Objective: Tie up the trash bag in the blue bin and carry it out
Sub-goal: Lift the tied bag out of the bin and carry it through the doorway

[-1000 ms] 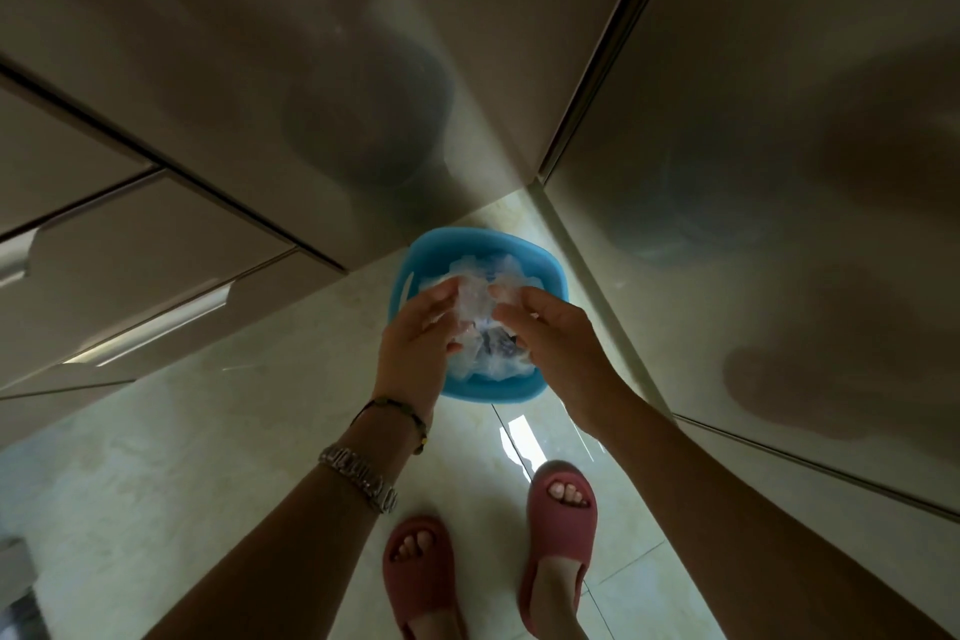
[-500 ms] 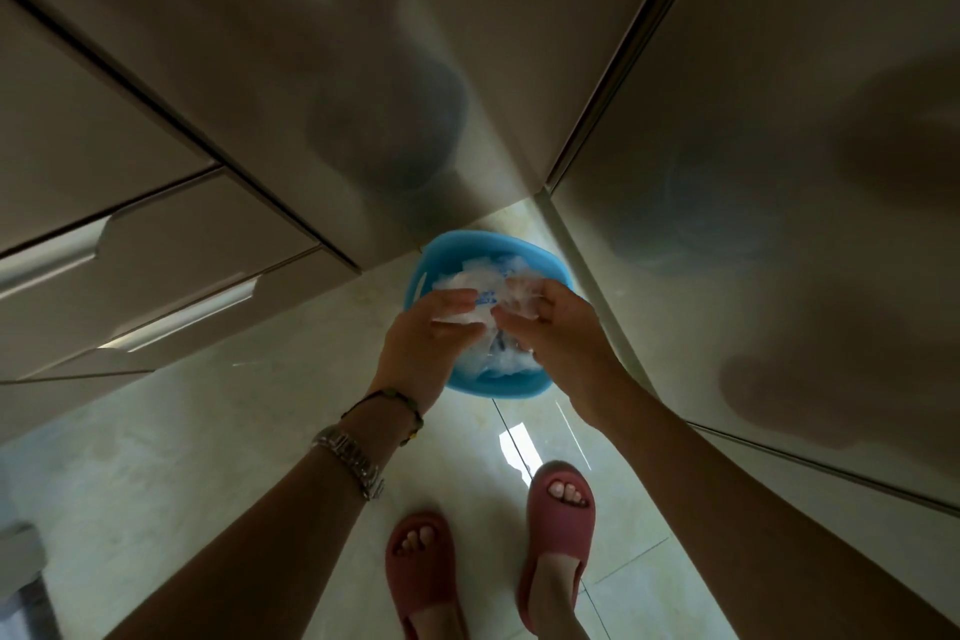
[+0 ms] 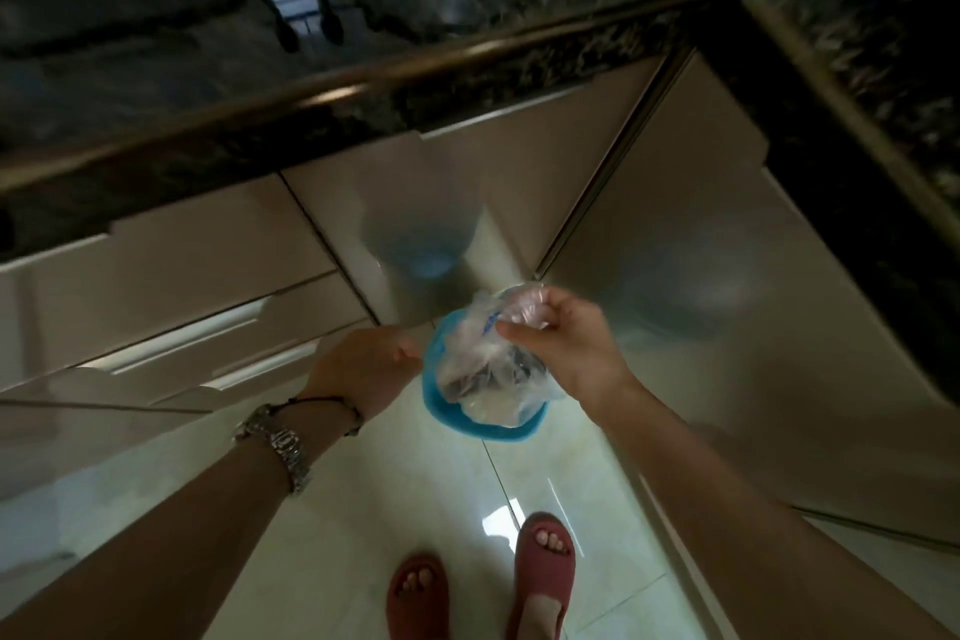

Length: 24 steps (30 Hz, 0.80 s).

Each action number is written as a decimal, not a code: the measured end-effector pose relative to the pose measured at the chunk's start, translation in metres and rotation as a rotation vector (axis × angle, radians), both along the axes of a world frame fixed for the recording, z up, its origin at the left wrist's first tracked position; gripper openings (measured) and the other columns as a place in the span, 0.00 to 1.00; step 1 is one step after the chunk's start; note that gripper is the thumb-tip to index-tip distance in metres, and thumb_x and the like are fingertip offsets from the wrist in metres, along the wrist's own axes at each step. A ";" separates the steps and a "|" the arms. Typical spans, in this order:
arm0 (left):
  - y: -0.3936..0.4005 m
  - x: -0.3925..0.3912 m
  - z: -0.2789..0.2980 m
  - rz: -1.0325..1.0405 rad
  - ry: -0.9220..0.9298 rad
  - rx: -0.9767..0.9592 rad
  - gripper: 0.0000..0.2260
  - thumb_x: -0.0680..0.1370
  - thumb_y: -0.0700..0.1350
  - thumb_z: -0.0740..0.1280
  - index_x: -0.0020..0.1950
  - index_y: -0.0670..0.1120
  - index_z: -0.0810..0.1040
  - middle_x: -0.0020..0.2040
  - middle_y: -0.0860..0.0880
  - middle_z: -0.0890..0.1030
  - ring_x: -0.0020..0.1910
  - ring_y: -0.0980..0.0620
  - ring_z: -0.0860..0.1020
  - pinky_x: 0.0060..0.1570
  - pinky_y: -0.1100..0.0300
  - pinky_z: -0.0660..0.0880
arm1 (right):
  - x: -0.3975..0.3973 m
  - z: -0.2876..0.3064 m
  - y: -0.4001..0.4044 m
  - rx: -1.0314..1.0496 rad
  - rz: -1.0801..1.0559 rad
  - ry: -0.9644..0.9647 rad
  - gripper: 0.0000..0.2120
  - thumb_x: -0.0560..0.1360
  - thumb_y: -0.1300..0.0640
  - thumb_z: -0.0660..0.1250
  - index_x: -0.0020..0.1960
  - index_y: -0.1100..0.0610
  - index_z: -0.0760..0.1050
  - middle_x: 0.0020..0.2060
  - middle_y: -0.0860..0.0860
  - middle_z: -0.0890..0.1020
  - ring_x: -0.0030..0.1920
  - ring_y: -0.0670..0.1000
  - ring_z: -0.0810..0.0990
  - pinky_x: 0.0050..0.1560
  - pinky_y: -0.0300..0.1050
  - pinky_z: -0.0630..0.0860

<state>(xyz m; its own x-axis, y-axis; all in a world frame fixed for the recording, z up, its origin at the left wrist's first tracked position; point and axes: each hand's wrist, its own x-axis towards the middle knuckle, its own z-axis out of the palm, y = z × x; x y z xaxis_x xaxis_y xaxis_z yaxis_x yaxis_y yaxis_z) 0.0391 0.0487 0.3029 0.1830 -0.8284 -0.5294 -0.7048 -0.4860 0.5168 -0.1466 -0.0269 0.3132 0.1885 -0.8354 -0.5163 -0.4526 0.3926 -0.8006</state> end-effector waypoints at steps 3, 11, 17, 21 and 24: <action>0.011 0.010 0.043 -0.045 -0.072 0.043 0.18 0.71 0.54 0.60 0.53 0.45 0.80 0.53 0.43 0.83 0.54 0.42 0.79 0.57 0.48 0.75 | 0.005 0.045 0.007 -0.067 0.008 0.029 0.11 0.65 0.61 0.77 0.45 0.55 0.78 0.46 0.59 0.84 0.42 0.57 0.82 0.51 0.57 0.81; 0.044 0.013 0.173 -0.193 -0.180 0.076 0.13 0.78 0.47 0.58 0.54 0.43 0.79 0.53 0.43 0.81 0.53 0.44 0.78 0.56 0.50 0.75 | 0.010 0.183 0.033 -0.306 0.106 0.184 0.14 0.65 0.57 0.77 0.48 0.59 0.79 0.45 0.56 0.85 0.47 0.57 0.83 0.53 0.57 0.79; 0.070 0.013 0.251 -0.107 -0.218 0.012 0.12 0.76 0.50 0.61 0.52 0.47 0.81 0.51 0.48 0.82 0.51 0.50 0.78 0.51 0.56 0.75 | 0.018 0.267 0.051 -0.487 0.189 0.269 0.11 0.67 0.53 0.74 0.39 0.52 0.72 0.36 0.48 0.77 0.41 0.51 0.78 0.46 0.50 0.76; 0.094 0.013 0.290 -0.079 -0.220 0.016 0.15 0.80 0.47 0.57 0.59 0.43 0.78 0.60 0.46 0.79 0.58 0.49 0.76 0.57 0.57 0.72 | 0.021 0.296 0.061 -0.525 0.244 0.246 0.12 0.67 0.53 0.74 0.34 0.50 0.70 0.33 0.48 0.77 0.39 0.53 0.79 0.44 0.51 0.77; 0.121 0.013 0.308 0.014 -0.256 0.019 0.15 0.81 0.48 0.55 0.63 0.46 0.74 0.65 0.47 0.75 0.59 0.50 0.73 0.57 0.60 0.69 | 0.022 0.311 0.067 -0.553 0.308 0.248 0.13 0.67 0.54 0.73 0.31 0.50 0.69 0.32 0.48 0.77 0.39 0.54 0.79 0.43 0.49 0.76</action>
<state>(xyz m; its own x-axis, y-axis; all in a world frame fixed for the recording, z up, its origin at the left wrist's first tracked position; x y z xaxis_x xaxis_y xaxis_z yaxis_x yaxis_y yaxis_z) 0.0519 0.1698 0.6107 0.3246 -0.8151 -0.4799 -0.8048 -0.5046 0.3126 -0.1249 0.0402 0.6246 0.3913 -0.9161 -0.0873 -0.6742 -0.2208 -0.7048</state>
